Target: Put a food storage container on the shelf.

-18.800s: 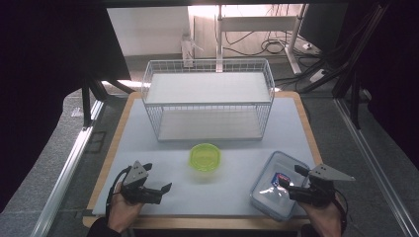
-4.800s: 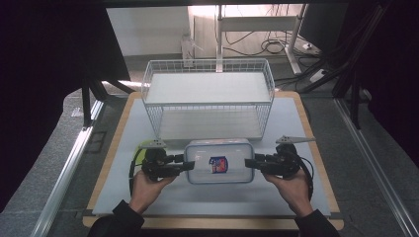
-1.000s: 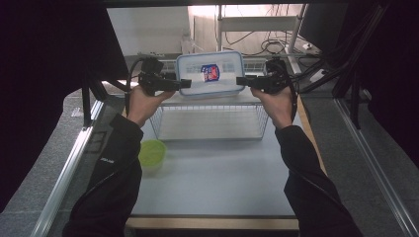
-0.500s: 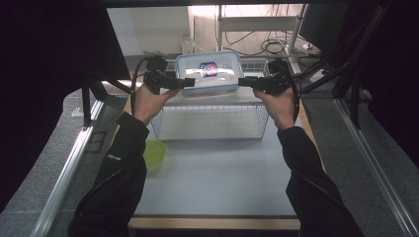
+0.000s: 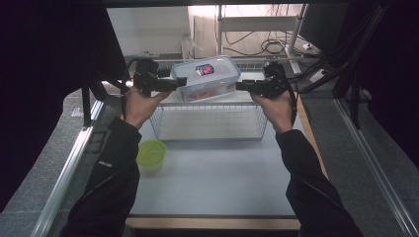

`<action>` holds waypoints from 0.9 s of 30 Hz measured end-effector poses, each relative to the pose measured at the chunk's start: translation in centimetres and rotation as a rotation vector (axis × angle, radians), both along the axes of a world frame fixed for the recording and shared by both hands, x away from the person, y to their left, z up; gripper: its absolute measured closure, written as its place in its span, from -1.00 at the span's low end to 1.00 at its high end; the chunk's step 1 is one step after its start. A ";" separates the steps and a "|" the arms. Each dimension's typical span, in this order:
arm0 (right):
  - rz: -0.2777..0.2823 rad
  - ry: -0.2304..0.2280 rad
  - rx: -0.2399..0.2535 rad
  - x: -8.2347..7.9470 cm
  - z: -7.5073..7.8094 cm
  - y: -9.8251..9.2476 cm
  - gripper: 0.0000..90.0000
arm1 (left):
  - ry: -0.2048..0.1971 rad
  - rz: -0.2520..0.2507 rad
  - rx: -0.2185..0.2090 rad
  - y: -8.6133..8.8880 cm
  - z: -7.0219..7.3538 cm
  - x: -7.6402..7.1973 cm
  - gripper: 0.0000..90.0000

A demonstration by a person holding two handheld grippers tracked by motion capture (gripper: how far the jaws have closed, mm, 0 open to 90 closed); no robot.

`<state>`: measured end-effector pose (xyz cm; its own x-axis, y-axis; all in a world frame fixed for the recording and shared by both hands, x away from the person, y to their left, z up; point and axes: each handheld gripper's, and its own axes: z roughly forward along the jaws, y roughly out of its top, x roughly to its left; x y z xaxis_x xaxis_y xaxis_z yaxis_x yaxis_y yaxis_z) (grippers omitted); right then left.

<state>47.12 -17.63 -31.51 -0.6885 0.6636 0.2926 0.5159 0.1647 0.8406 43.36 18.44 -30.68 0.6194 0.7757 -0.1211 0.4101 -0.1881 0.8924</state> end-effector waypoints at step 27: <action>-0.013 -0.021 -0.077 0.0 -1.9 2.3 0.89 | 0.070 0.028 0.075 -1.0 -3.7 1.1 0.78</action>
<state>47.10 -15.37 -33.45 -0.6852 0.6925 0.2257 0.5006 0.2227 0.8365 44.48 17.46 -34.41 0.5893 0.8011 -0.1042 0.4769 -0.2409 0.8453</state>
